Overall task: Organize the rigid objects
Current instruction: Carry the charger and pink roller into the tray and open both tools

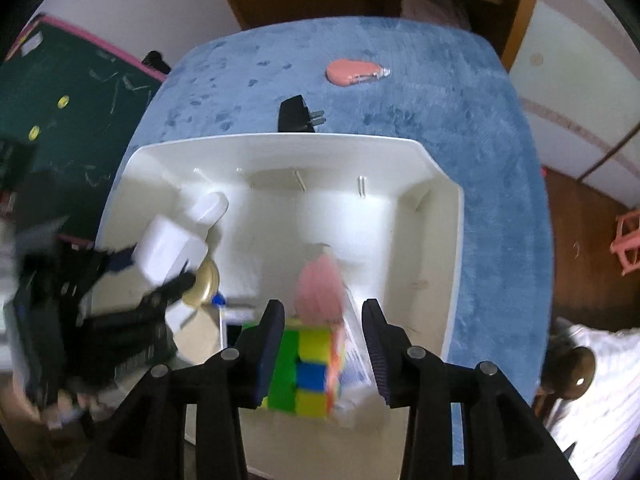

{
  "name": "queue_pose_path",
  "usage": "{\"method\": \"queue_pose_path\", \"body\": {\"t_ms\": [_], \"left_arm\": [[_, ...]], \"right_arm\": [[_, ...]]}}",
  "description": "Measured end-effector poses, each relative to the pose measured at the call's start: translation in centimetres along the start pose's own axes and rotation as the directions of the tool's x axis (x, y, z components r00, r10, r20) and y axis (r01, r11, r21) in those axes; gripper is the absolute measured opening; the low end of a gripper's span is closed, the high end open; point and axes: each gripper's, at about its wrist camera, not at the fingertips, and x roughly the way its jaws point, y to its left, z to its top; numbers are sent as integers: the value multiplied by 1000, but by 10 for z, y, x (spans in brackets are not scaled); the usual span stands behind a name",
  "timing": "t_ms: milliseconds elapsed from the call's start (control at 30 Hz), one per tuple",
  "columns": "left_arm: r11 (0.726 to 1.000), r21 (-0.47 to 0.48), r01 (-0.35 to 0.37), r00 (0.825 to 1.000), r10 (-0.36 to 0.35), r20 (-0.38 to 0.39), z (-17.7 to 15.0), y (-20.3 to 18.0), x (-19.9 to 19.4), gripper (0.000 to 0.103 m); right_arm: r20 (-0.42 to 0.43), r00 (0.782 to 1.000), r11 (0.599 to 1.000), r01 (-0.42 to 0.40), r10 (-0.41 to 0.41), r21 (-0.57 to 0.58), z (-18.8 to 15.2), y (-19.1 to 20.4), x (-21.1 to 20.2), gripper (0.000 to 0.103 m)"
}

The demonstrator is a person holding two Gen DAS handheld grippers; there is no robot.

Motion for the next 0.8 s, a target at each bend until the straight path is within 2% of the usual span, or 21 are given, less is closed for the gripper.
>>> {"method": "queue_pose_path", "body": {"t_ms": [100,267,367,633,800], "left_arm": [[1000,-4,-6,1000,6,2,-2,2,2,59],[1000,-5,-25,1000,25,6,-1,1,2,59],[999,-7,-34,999,34,35,0,1,-5,59],[998,-15,-56,995,57,77,3,1,-21,59],[996,-57,-61,991,68,112,6,12,-38,59]], "right_arm": [[4,1000,999,25,-25,-41,-16,-4,-13,48],[-31,998,995,57,-59,-78,-40,-9,-9,49],[-42,999,998,25,-27,-53,-47,-13,-5,49],[-29,999,998,12,-13,-62,-41,-5,-3,50],[-53,996,997,-70,68,-36,-38,5,7,50]]}}
